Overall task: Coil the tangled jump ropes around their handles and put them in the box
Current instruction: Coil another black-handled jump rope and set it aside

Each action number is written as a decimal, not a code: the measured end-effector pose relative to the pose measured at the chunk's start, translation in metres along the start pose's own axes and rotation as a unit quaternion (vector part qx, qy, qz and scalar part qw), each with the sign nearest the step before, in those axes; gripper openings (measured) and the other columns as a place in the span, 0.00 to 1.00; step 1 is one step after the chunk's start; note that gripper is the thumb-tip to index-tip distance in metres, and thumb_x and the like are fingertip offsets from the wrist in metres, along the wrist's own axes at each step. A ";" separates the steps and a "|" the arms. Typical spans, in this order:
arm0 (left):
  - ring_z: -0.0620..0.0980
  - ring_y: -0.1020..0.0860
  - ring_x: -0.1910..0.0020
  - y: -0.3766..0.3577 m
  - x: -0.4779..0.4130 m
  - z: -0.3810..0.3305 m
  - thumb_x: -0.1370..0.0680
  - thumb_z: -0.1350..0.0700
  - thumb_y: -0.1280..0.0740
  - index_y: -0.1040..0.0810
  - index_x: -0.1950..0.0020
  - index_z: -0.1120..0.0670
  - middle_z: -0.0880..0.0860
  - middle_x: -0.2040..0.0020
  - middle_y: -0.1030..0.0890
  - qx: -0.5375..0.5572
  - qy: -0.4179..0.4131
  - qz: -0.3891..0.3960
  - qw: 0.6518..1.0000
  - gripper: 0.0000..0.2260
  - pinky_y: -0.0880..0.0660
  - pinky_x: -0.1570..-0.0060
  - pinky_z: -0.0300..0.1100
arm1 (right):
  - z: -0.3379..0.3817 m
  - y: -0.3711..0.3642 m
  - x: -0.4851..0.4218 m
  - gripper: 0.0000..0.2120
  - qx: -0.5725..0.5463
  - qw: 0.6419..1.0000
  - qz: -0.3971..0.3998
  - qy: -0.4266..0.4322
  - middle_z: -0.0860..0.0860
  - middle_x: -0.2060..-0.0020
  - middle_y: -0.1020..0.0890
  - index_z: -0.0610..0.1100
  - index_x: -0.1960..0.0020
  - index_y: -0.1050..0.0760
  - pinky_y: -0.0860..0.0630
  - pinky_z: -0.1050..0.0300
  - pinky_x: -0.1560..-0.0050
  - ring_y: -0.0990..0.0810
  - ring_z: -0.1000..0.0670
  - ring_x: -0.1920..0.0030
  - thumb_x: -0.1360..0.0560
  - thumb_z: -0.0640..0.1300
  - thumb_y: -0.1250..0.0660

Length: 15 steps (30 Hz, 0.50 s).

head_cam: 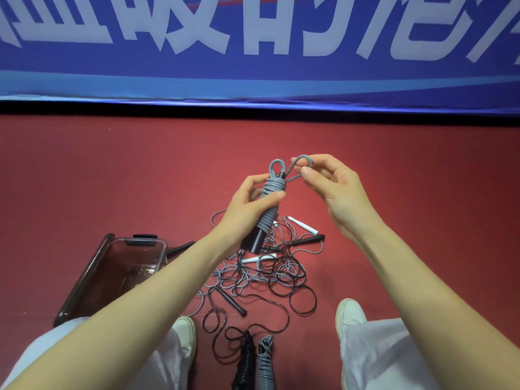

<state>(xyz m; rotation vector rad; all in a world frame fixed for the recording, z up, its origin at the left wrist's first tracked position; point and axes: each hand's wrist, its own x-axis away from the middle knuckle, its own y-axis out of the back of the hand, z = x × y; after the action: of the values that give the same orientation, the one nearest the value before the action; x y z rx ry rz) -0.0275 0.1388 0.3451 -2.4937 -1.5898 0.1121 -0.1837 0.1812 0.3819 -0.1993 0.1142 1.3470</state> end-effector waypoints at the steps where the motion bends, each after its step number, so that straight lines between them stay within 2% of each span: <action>1: 0.55 0.22 0.65 0.000 0.001 0.000 0.24 0.61 0.30 0.29 0.36 0.54 0.54 0.52 0.21 -0.004 0.001 0.008 1.000 0.18 0.26 0.73 0.39 | 0.001 0.001 0.000 0.08 0.005 1.000 0.000 0.010 0.52 0.50 0.16 0.47 0.53 0.21 0.28 0.61 0.42 0.20 0.57 0.49 0.24 0.35 0.33; 4: 0.53 0.22 0.62 0.001 0.000 0.000 0.25 0.61 0.29 0.28 0.36 0.54 0.53 0.50 0.21 -0.005 0.001 0.011 1.000 0.18 0.26 0.71 0.38 | 0.001 0.001 0.003 0.10 0.013 0.999 0.028 0.026 0.54 0.51 0.17 0.45 0.50 0.21 0.27 0.67 0.46 0.20 0.60 0.49 0.25 0.32 0.33; 8: 0.54 0.22 0.55 0.001 -0.001 0.004 0.27 0.59 0.26 0.25 0.40 0.49 0.52 0.47 0.19 -0.044 -0.016 0.011 0.999 0.17 0.25 0.64 0.41 | -0.001 0.000 0.004 0.14 0.038 0.997 0.046 0.041 0.56 0.48 0.18 0.47 0.44 0.23 0.28 0.68 0.45 0.21 0.61 0.47 0.25 0.31 0.34; 12: 0.54 0.22 0.52 0.000 -0.001 0.005 0.32 0.51 0.23 0.24 0.42 0.43 0.50 0.46 0.17 -0.085 -0.031 0.000 0.996 0.20 0.24 0.54 0.47 | 0.002 0.004 0.003 0.10 0.068 0.995 0.016 0.066 0.57 0.55 0.16 0.43 0.47 0.22 0.27 0.69 0.48 0.18 0.61 0.52 0.24 0.31 0.34; 15: 0.53 0.21 0.51 0.001 0.001 0.004 0.31 0.54 0.23 0.24 0.39 0.44 0.50 0.44 0.18 -0.099 -0.053 0.000 0.994 0.22 0.21 0.54 0.48 | 0.003 0.004 0.003 0.09 0.085 0.995 0.001 0.052 0.54 0.61 0.15 0.46 0.51 0.22 0.27 0.69 0.52 0.18 0.58 0.58 0.27 0.34 0.30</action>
<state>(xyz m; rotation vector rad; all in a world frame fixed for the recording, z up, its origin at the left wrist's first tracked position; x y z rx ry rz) -0.0268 0.1398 0.3414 -2.6780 -1.7197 0.0911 -0.1866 0.1854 0.3839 -0.1243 0.3156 1.3224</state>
